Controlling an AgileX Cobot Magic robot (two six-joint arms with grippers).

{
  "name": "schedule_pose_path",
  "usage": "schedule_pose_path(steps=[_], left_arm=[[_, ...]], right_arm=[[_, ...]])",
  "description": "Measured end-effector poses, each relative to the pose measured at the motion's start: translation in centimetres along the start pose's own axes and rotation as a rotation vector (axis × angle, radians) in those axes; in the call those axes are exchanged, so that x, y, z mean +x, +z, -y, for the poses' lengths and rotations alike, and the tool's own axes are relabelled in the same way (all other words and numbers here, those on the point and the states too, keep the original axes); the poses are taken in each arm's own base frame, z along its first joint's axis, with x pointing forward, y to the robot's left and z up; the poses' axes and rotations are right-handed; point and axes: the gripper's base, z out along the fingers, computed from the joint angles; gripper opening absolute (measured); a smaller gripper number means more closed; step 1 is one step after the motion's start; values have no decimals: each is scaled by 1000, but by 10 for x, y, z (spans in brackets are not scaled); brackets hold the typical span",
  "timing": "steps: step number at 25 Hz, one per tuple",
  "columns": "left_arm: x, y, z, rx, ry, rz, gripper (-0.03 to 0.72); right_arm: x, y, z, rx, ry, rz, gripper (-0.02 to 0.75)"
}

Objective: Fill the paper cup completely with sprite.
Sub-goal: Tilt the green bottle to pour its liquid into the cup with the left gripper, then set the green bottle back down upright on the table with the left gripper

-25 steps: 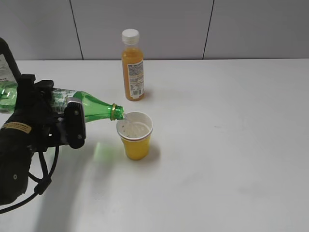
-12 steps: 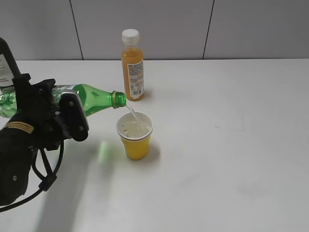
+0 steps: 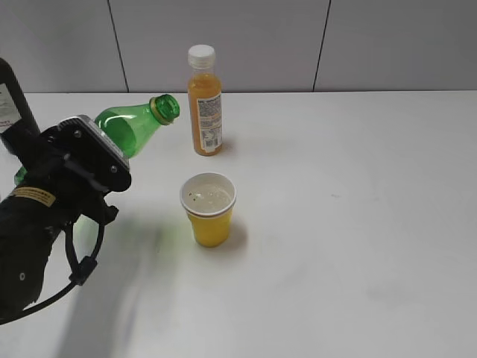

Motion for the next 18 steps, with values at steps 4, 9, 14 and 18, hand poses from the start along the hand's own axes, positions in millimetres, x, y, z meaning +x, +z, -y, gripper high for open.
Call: schedule_pose_path(steps=[4, 9, 14, 18], left_arm=[[-1, 0, 0, 5, -28, 12, 454], [0, 0, 0, -1, 115, -2, 454], [0, 0, 0, -1, 340, -5, 454], [0, 0, 0, -1, 370, -5, 454]], right_arm=[[0, 0, 0, 0, 0, 0, 584], [0, 0, 0, 0, 0, 0, 584], [0, 0, 0, 0, 0, 0, 584], [0, 0, 0, 0, 0, 0, 584]])
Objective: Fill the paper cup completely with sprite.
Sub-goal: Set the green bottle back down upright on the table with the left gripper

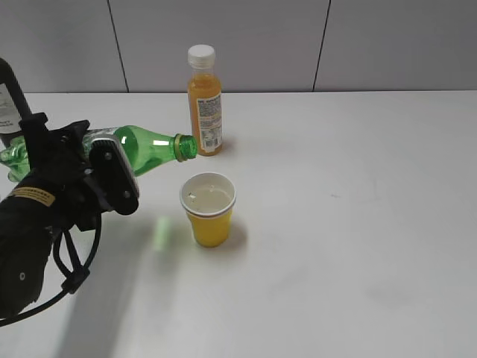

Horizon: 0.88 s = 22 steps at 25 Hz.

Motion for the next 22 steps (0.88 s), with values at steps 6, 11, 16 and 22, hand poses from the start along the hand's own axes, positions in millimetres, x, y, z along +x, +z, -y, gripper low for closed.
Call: schedule_pose_path(steps=[6, 11, 16, 22], left_arm=[[2, 3, -2, -2, -352, 17, 454], [16, 19, -13, -54, -827, -12, 454], [24, 39, -24, -44, -1172, 95, 454], [14, 72, -21, 1, -1237, 194, 454]], right_arm=[[0, 0, 0, 0, 0, 0, 584], [0, 0, 0, 0, 0, 0, 584], [0, 0, 0, 0, 0, 0, 584], [0, 0, 0, 0, 0, 0, 584]])
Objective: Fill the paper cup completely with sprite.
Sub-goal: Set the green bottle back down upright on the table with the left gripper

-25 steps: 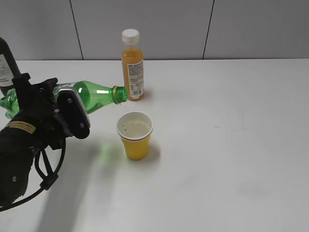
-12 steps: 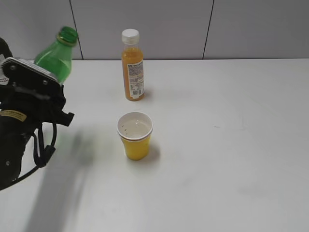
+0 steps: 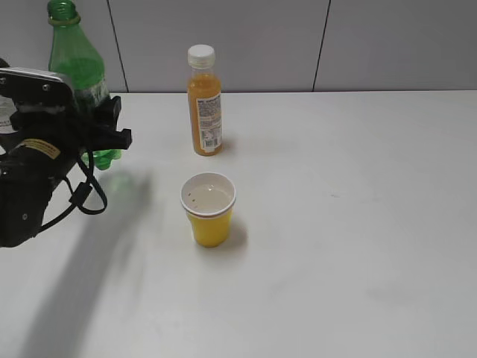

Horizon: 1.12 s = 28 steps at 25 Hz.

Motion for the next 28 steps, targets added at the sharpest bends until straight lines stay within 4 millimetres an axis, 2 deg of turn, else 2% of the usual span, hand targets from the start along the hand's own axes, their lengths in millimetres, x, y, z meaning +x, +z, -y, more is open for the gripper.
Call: schedule_pose_path(steps=[6, 11, 16, 22, 23, 27, 28], left_arm=[[8, 25, -4, -27, -84, 13, 454], [20, 36, -11, -55, -135, -3, 454], [40, 39, -8, -52, -135, -52, 454], [44, 40, -6, -33, -124, -42, 454], [45, 40, -6, -32, -123, -41, 462], [43, 41, -6, -32, -123, -33, 620], [42, 40, -6, -33, -123, -31, 641]], right_arm=[[0, 0, 0, 0, 0, 0, 584], [0, 0, 0, 0, 0, 0, 584], [0, 0, 0, 0, 0, 0, 584], [0, 0, 0, 0, 0, 0, 584], [0, 0, 0, 0, 0, 0, 584], [0, 0, 0, 0, 0, 0, 584], [0, 0, 0, 0, 0, 0, 584]])
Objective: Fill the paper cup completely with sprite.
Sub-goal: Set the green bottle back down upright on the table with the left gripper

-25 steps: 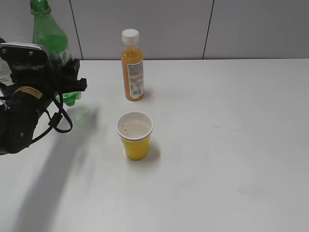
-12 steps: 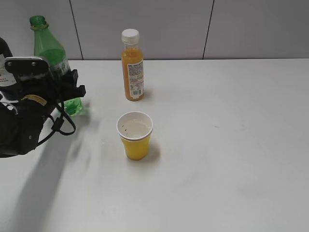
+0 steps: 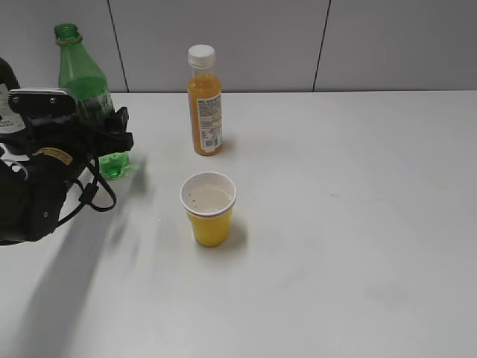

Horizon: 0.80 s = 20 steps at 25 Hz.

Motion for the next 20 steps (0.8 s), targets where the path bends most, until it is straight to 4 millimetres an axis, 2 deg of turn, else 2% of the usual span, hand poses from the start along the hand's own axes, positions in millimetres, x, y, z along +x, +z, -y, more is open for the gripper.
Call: schedule_pose_path(steps=[7, 17, 20], left_arm=[[-16, -27, -7, -3, -1, -2, 661], [-43, -98, -20, 24, 5, -21, 647], [-51, -118, -25, 36, -11, -95, 638]], right_arm=[[0, 0, 0, 0, 0, 0, 584], [0, 0, 0, 0, 0, 0, 584], [0, 0, 0, 0, 0, 0, 584]])
